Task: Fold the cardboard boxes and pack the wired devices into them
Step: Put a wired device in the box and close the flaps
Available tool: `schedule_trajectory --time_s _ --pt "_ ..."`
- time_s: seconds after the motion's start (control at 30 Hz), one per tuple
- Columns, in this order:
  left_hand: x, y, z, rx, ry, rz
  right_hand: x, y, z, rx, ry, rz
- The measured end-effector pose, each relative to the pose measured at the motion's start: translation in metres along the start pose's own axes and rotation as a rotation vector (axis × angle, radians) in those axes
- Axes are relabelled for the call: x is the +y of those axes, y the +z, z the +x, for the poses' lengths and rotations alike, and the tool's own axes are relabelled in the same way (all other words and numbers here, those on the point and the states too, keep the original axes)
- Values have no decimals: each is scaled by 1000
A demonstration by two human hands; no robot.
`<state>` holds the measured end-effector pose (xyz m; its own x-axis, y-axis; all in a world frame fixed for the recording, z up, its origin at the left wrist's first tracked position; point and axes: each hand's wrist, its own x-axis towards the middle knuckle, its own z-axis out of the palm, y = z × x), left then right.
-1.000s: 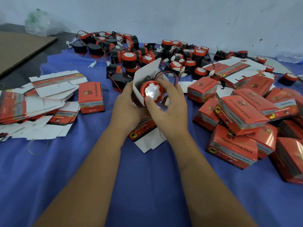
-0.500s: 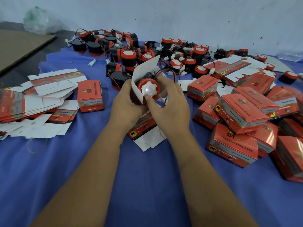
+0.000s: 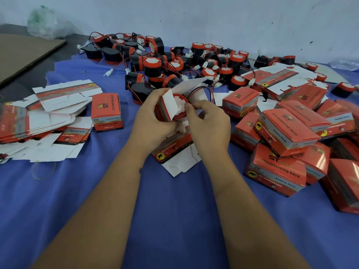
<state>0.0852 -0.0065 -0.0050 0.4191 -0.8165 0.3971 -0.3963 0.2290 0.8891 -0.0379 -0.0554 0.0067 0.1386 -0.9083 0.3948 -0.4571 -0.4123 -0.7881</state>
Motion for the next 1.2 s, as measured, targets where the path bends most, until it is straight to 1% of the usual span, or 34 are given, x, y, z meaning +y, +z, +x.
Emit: schedule_trajectory --time_s 0.17,0.3,0.37,0.43,0.53,0.63,0.7,0.73,0.83,0.9,1.0,1.1,1.13,1.2 --pt "0 -1 1 -26 -16 -31 0 3 -2 0 62 18" --pt "1 0 0 -40 -18 -28 1 7 -4 -38 90 -72" --pt "1 1 0 -61 -20 -22 3 7 -2 -109 143 -94" --pt "1 3 -2 -101 -14 -21 3 6 0 -189 179 -65" --pt "4 4 -3 -139 -58 -90 -2 4 0 -269 143 -105" --pt "5 3 -1 -127 -125 -219 -6 5 -3 -319 107 -72" --pt "5 5 -1 -89 -142 -261 -7 4 -4 -338 73 -73" --pt "4 7 -1 -55 -135 -238 -7 4 -3 -340 53 -81" --pt "0 9 1 125 -108 -41 -6 3 -4 -328 -19 -70" --pt "-3 7 3 230 -120 15 -6 4 -6 -335 -71 0" --pt "-3 2 3 284 -146 12 -7 6 -8 -282 -128 131" --pt "-3 -1 4 356 -146 29 -7 5 -4 -173 -74 240" --pt "-3 -1 5 380 -146 34 -7 4 -2 -154 -25 261" --pt "-2 -3 6 416 -128 51 -6 2 1 -165 97 272"
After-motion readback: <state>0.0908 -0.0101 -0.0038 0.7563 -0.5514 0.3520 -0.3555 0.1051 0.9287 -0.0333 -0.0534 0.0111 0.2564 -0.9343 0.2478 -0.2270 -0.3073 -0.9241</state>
